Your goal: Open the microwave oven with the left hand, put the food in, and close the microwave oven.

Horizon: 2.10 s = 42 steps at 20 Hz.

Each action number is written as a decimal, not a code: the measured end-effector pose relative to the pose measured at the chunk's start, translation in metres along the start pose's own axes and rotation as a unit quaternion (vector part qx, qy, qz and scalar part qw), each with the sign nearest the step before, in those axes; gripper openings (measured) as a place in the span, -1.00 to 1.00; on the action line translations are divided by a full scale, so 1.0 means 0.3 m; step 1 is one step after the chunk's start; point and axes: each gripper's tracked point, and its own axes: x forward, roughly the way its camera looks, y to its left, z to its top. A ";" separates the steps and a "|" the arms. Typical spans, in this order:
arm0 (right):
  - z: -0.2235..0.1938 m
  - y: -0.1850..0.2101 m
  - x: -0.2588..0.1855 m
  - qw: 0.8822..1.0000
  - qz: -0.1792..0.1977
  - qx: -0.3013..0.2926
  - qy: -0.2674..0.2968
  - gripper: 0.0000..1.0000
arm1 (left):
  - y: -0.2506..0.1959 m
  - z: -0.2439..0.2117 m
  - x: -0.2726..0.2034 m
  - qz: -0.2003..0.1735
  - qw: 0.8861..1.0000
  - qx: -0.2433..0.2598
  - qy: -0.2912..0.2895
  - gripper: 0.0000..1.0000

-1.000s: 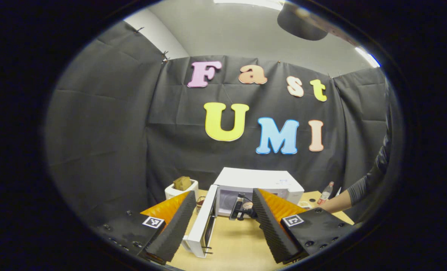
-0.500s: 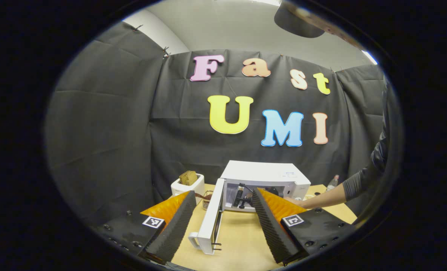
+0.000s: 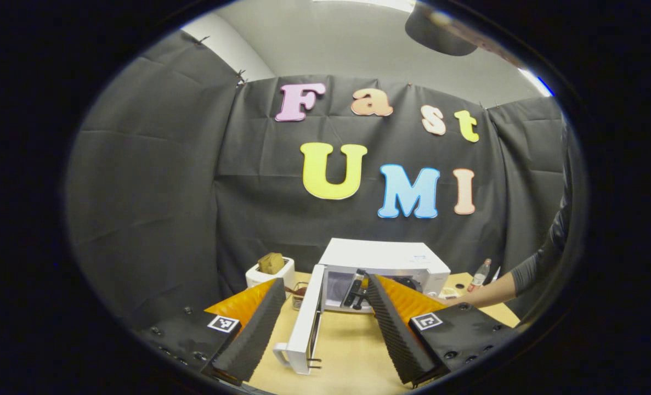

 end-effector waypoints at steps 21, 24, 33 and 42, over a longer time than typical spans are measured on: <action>0.014 -0.483 -1.044 0.865 -0.106 0.480 -0.101 0.94 | -0.150 -0.088 0.085 -0.147 0.989 -0.010 -0.006 0.88; 0.006 -0.515 -1.135 0.845 -0.122 0.511 -0.103 0.94 | -0.171 -0.062 0.099 -0.161 0.987 -0.006 -0.016 0.89; -0.031 -0.551 -1.269 0.827 -0.160 0.528 -0.105 0.94 | -0.041 -0.196 0.068 -0.134 0.991 -0.017 0.014 0.82; -0.024 -0.581 -1.273 0.821 -0.151 0.540 -0.110 0.93 | 0.290 -0.499 0.026 -0.041 0.993 -0.037 0.107 -0.86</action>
